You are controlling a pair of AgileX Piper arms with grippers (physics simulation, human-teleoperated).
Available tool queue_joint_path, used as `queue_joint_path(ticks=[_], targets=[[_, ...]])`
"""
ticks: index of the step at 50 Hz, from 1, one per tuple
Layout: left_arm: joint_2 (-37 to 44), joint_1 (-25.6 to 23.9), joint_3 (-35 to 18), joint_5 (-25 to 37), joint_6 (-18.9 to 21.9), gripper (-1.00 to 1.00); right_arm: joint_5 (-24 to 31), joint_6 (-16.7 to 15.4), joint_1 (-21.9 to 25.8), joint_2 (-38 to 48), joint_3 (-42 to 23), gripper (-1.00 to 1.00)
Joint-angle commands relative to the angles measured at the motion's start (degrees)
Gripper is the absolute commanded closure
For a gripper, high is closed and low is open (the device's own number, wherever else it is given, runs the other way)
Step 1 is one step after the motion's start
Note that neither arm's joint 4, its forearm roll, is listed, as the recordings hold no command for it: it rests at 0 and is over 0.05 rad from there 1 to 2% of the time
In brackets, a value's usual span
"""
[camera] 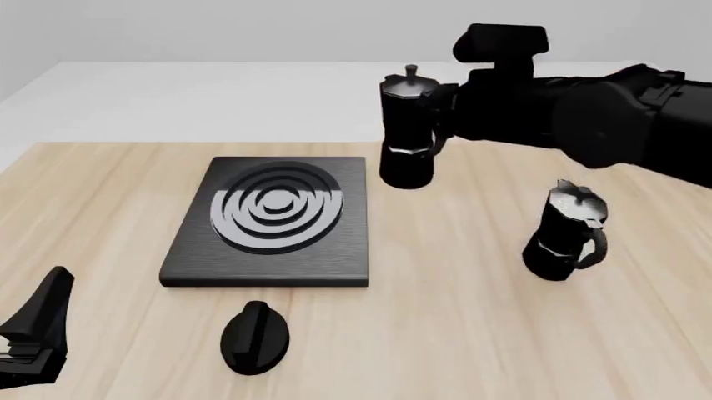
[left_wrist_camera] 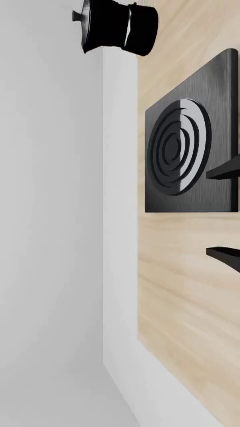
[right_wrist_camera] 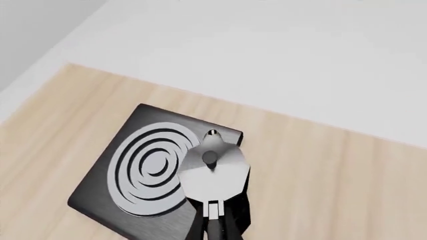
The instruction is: Put both moka pots on the stove.
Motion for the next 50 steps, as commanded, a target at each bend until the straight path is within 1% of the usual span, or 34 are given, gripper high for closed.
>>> queue_joint_path(ticks=[1, 16, 30, 37, 41, 42, 50], targets=[[0.00, -0.01, 0.00, 0.00, 0.00, -1.00, 0.15, 0.47, 0.37, 2.69, -6.55, 1.00], [0.01, 0.00, 0.00, 0.00, 0.00, -1.00, 1.36, 1.39, 0.63, 8.29, -13.60, 1.00], [0.01, 0.01, 0.00, 0.00, 0.00, -1.00, 2.63, 0.50, 0.75, 12.87, -20.07, 1.00], [0.01, -0.01, 0.00, 0.00, 0.00, -1.00, 2.95, -0.27, 2.39, 13.92, -22.62, 1.00], [-0.01, 0.01, 0.00, 0.00, -0.01, -1.00, 3.49, 0.07, 3.49, 15.00, -24.38, 1.00], [0.00, 0.00, 0.00, 0.00, 0.00, -1.00, 3.75, 0.24, 4.44, 15.72, -25.36, 1.00], [0.01, -0.01, 0.00, 0.00, 0.01, -1.00, 4.29, -0.45, 6.83, 18.16, -28.49, 1.00]])
